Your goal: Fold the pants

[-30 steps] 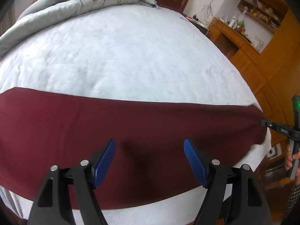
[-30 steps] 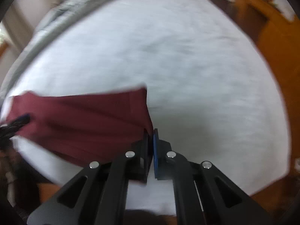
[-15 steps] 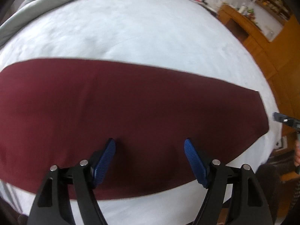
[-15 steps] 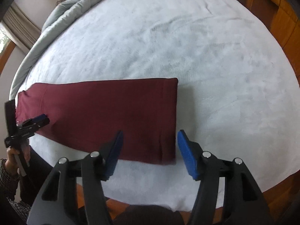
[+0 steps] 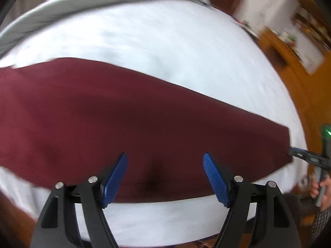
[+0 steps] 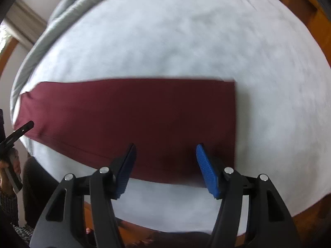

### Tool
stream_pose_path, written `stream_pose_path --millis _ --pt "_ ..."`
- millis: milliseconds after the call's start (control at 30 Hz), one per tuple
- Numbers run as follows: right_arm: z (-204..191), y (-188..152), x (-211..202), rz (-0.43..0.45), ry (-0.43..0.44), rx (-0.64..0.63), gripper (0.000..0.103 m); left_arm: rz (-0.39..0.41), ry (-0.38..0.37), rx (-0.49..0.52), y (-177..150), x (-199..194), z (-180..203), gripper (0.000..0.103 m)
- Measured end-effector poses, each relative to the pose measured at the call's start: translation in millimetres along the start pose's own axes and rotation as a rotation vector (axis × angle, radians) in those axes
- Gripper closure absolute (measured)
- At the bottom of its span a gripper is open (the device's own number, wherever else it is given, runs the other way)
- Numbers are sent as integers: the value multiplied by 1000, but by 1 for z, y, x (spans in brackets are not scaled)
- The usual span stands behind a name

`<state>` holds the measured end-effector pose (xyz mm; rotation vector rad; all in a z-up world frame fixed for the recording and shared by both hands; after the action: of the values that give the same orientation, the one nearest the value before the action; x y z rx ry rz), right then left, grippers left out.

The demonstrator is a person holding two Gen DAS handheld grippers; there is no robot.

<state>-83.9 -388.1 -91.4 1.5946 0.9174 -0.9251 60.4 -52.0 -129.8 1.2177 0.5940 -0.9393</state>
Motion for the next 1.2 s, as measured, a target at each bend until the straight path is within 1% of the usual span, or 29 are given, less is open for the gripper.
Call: stream_pose_path --millis 67,100,133,167,200,267,333,433,533,667,700,733,800,867,933,1000,1133,1200 --pt "-23 6 1 5 33 -28 42 -4 54 -99 5 -14 -44 27" --pt "-39 9 5 0 58 -50 42 -5 95 -160 6 -22 -70 27" --pt "-51 10 10 -6 78 -63 40 0 144 -247 4 -34 -107 27" --pt "-62 11 13 -11 96 -75 40 3 172 -286 3 -40 -124 28" --pt "-78 12 21 -18 115 -91 40 15 222 -351 -1 -53 -155 28" --pt "-94 12 30 -32 136 -103 40 29 265 -443 -9 -66 -191 28" --pt "-109 14 43 -47 151 -112 40 31 267 -536 -16 -71 -221 28" --pt "-121 13 56 -58 160 -115 40 46 266 -605 -18 -71 -250 29" --pt "-127 11 61 -66 161 -99 40 68 230 -640 -18 -65 -262 30" --pt "-125 10 69 -75 153 -76 39 64 200 -690 -18 -57 -269 38" --pt "-124 10 70 -76 153 -71 39 67 199 -697 -18 -58 -267 42" --pt "-124 10 70 -76 154 -66 38 70 210 -702 -19 -59 -269 48" --pt "-124 9 71 -77 157 -61 37 77 208 -707 -14 -63 -271 53" --pt "-124 9 72 -79 156 -64 36 91 206 -715 -14 -65 -269 61" --pt "-124 7 73 -81 156 -66 35 83 215 -731 -17 -68 -273 62" --pt "-124 6 72 -78 158 -62 35 62 245 -735 -21 -71 -272 62" --pt "-123 5 73 -76 165 -52 34 85 229 -720 -19 -83 -265 62" --pt "-123 5 74 -75 163 -55 34 66 237 -714 -16 -79 -264 62"
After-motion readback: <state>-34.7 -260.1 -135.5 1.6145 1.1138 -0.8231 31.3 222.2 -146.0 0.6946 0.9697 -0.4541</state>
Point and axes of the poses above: each gripper's, at about its wrist camera, not at the fingertips, and x roughly the way its jaws point, z to its right, y to its top, the point moved 8 cm from there along x, roughly the way its jaws point, and after that the axes turned 8 degrees about z, right-handed, at the moved point
